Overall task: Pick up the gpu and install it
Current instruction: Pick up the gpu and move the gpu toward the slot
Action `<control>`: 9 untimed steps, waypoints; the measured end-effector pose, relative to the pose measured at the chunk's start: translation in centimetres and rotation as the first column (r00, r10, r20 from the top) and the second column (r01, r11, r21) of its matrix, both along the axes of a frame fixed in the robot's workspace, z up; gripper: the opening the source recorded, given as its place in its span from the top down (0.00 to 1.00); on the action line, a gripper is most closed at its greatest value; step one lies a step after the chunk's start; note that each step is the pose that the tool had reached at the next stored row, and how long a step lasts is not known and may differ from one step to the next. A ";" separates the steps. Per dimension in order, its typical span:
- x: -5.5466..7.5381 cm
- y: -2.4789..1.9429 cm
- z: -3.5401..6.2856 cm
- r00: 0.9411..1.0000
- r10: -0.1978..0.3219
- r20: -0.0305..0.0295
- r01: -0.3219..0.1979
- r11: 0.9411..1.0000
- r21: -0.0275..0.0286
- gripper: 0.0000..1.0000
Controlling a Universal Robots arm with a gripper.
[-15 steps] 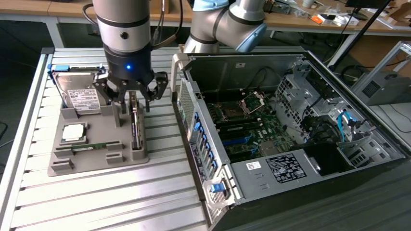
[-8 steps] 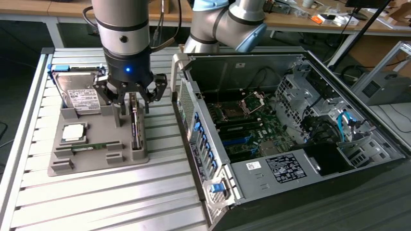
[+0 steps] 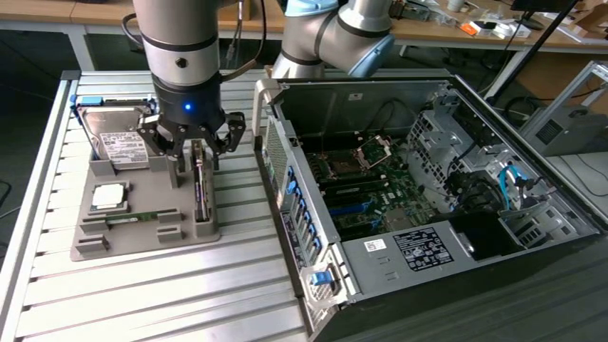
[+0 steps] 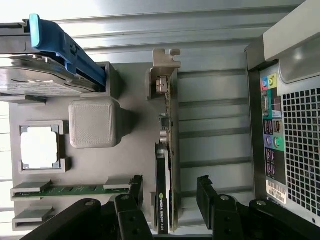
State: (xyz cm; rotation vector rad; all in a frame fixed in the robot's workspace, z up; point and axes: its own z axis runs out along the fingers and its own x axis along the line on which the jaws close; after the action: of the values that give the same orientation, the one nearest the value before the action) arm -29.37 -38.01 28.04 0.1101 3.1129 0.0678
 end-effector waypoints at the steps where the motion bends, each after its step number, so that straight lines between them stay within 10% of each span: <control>1: -0.1 0.01 -0.09 1.000 0.000 0.000 0.000 1.000 0.000 0.44; 9: -0.4 0.06 -0.59 1.000 0.000 0.000 0.000 1.000 0.000 0.44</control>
State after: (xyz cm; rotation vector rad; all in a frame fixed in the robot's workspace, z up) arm -29.82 -37.95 27.45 0.1101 3.1127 0.0680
